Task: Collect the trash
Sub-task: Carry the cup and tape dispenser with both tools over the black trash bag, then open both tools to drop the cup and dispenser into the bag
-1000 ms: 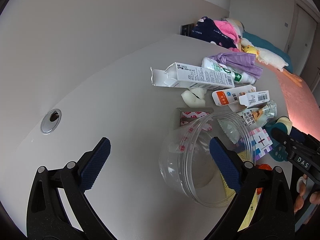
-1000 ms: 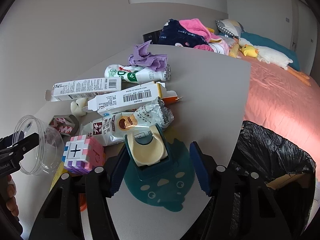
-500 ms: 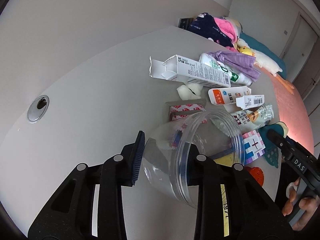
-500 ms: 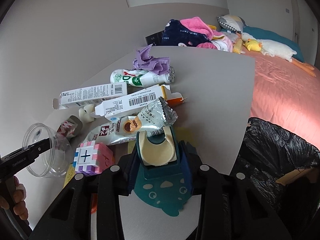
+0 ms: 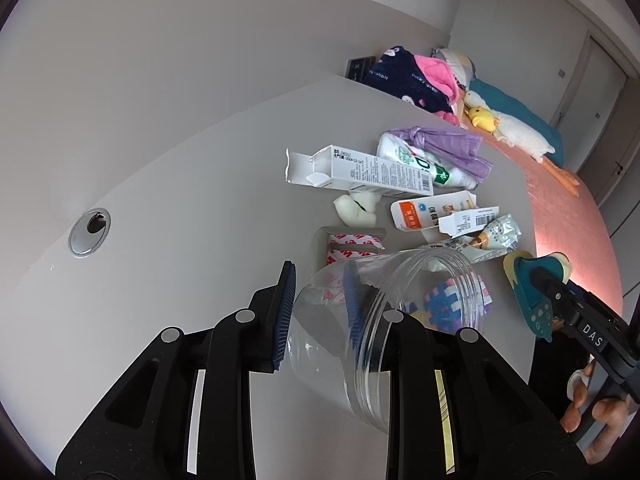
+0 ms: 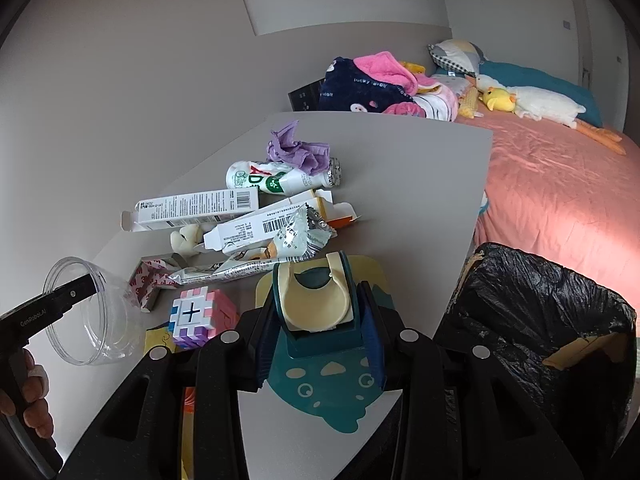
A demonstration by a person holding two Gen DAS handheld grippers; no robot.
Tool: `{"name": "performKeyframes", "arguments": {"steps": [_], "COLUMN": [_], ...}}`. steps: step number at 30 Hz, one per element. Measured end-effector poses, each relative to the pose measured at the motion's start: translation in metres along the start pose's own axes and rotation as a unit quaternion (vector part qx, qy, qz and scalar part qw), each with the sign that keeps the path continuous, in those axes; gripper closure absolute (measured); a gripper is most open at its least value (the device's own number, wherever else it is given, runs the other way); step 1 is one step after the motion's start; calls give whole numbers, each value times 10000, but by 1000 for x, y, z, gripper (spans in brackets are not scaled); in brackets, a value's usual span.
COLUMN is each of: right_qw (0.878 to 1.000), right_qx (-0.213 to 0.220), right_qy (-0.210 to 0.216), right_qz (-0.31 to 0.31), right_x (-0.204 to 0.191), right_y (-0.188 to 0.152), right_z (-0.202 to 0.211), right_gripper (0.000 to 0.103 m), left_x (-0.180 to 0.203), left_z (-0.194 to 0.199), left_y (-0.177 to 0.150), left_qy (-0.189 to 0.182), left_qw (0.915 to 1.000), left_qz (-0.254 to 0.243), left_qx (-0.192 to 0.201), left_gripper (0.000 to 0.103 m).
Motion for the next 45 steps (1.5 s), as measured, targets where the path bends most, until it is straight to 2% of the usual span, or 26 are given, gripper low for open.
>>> {"name": "performKeyframes", "arguments": {"steps": [12, 21, 30, 39, 40, 41, 42, 43, 45], "right_qw": [9990, 9965, 9916, 9849, 9840, 9827, 9805, 9778, 9756], "right_qx": [325, 504, 629, 725, 697, 661, 681, 773, 815], "right_qy": [-223, -518, -835, -1117, -1165, -1257, -1382, -1507, -1595], "right_qz": [-194, -422, -761, -1109, -1157, -1189, -1222, -1237, -1270], "right_x": [34, 75, 127, 173, 177, 183, 189, 194, 201], "right_y": [8, 5, 0, -8, -8, -9, -9, -9, -9], "right_z": [45, 79, 111, 136, 136, 138, 140, 145, 150], "right_gripper": [64, 64, 64, 64, 64, 53, 24, 14, 13], "left_x": [61, 128, 201, 264, 271, 279, 285, 290, 300], "left_z": [14, 13, 11, 1, -2, -5, -7, -10, -9], "left_y": [3, -7, -23, -54, -60, -68, -73, -78, -83], "left_qy": [-432, -861, -1307, -1670, -1742, -1795, -1785, -1678, -1698], "left_qw": [9986, 9939, 9841, 9672, 9621, 9564, 9528, 9510, 9462], "left_qz": [-304, -681, -1160, -1740, -1864, -1994, -2076, -2192, -2412], "left_qx": [28, -92, -320, -794, -958, -1153, -1311, -1392, -1329], "left_gripper": [78, 78, 78, 78, 75, 66, 26, 7, 6]}}
Point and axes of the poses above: each gripper's, at about its wrist camera, not at the fingertips, and z roughly against the way its jaws point, x to its right, y to its top, the point moved 9 cm from there along -z, roughly the way its jaws point, and after that the axes turned 2 degrees about x, right-handed, at the moved point
